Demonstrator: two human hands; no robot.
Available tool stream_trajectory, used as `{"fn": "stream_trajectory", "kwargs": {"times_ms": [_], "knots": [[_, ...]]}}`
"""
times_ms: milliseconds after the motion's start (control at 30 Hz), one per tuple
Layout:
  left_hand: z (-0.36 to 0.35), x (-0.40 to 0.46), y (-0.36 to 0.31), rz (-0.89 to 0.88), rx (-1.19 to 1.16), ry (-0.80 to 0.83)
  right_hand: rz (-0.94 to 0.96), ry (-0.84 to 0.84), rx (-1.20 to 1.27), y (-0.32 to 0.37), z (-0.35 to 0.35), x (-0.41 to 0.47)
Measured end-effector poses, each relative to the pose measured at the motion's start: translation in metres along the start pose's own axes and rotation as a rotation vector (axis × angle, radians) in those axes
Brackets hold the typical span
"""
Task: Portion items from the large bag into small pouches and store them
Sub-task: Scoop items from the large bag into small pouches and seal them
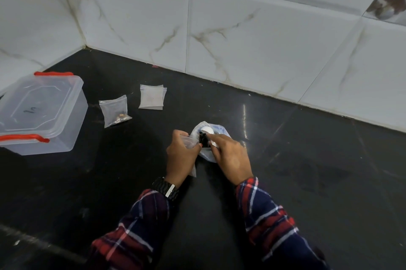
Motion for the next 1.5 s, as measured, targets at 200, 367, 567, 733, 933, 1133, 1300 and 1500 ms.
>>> {"fn": "stream_trajectory", "kwargs": {"times_ms": [200,367,567,733,933,1133,1300,1500], "knots": [[0.000,-0.004,0.000,0.019,-0.069,-0.019,-0.140,-0.087,0.190,0.005,0.004,0.003],[0.000,-0.005,-0.001,0.002,-0.116,-0.013,-0.197,-0.045,0.299,0.004,0.004,0.002],[0.001,-0.006,-0.001,-0.021,-0.150,-0.039,-0.306,-0.100,0.478,0.009,0.008,0.004],[0.004,-0.005,-0.001,-0.034,-0.163,-0.014,-0.377,-0.056,0.589,0.007,0.013,0.006],[0.006,-0.006,0.000,-0.059,-0.191,0.010,-0.405,-0.020,0.578,0.007,0.017,0.008],[0.006,-0.007,0.000,-0.049,-0.223,0.011,-0.445,-0.027,0.605,0.008,0.017,0.006],[0.006,-0.008,0.003,-0.037,-0.242,0.025,-0.512,-0.075,0.646,0.007,0.019,0.008],[0.007,-0.008,0.004,-0.046,-0.245,0.005,-0.485,-0.053,0.614,0.009,0.014,0.005]]}}
Point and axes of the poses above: each hand's wrist, its own x-axis towards the middle knuckle, its own z-axis out of the back of the hand, y = z × x, the point moved 1 cm from there along x, towards the middle knuckle, and after that the axes turned 1 degree about -x, right-handed, at the moved point
